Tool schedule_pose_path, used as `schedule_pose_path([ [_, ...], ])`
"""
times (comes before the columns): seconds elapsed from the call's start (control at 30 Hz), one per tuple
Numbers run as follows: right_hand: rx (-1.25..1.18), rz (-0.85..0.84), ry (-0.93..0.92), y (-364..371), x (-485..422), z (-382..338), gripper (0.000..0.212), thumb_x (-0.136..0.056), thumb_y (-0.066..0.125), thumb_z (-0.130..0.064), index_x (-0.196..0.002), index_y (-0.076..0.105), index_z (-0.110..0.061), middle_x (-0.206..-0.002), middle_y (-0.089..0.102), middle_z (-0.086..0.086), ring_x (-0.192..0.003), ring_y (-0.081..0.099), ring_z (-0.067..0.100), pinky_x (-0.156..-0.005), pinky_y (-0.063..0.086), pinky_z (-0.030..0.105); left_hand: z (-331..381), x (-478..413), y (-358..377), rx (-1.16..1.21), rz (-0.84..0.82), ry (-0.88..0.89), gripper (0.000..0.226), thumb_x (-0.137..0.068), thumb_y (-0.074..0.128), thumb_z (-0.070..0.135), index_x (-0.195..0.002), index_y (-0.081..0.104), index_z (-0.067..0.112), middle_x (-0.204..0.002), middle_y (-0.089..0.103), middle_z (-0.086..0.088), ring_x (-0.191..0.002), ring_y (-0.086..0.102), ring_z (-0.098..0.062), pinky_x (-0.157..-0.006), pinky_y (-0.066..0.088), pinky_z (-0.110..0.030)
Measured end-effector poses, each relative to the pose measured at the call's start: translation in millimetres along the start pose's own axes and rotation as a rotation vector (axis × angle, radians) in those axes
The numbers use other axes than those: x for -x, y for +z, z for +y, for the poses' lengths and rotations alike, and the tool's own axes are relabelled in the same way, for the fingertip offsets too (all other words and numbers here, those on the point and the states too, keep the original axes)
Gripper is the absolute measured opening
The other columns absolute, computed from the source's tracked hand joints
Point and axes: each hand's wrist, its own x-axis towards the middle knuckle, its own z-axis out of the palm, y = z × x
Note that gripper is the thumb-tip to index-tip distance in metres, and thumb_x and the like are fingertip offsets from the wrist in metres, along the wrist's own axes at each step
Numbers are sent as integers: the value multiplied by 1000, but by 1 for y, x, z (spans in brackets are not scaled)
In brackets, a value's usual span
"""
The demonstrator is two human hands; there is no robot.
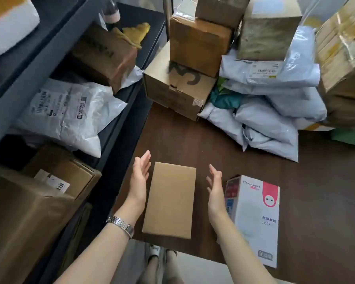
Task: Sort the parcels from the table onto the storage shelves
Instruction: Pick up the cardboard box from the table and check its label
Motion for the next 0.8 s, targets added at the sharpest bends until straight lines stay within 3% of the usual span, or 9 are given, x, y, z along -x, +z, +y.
schedule_pose_path([
  [0.13, 32, -51, 119, 4, -5, 23, 54, -107, 17, -51, -154, 37, -32, -161, 36, 1, -149, 33, 21, -121, 23, 43, -18, -5, 2, -43, 44, -56, 53, -112, 15, 38, -151, 46, 21, -160, 44, -2, -145, 40, -15, -116, 26, -28],
  [0.3, 60, -153, 154, 13, -6, 44, 54, -107, 18, -53, -152, 39, -32, -157, 45, -3, -142, 41, 14, -118, 30, 38, -47, -6, -6, -128, 96, -303, 57, -107, 18, 55, -147, 53, 34, -159, 45, -11, -147, 39, -32, -121, 28, -54],
  [0.43, 135, -239, 116, 20, 3, 48, 62, -101, 30, -62, -158, 25, -38, -157, 42, -8, -136, 47, 10, -114, 38, 38, -48, 3, 3, -48, 108, -379, 52, -107, 23, 54, -142, 56, 35, -144, 61, -12, -130, 58, -31, -113, 42, -52],
  [0.6, 135, -252, 5, 22, 2, 2, 58, -101, 34, -60, -156, 25, -43, -153, 46, -10, -121, 52, -3, -87, 42, 17, -10, 9, 10, -32, 45, -249, 55, -106, 28, 54, -146, 53, 25, -152, 54, -13, -139, 51, -35, -115, 39, -56],
  [0.8, -3, -226, -202, 31, 22, -80, 68, -92, 39, -64, -155, 31, -40, -153, 48, -5, -131, 54, 11, -105, 47, 34, 74, 18, 15, -51, -37, 5, 57, -105, 29, 57, -146, 54, 27, -149, 57, -12, -135, 54, -34, -111, 44, -59],
])
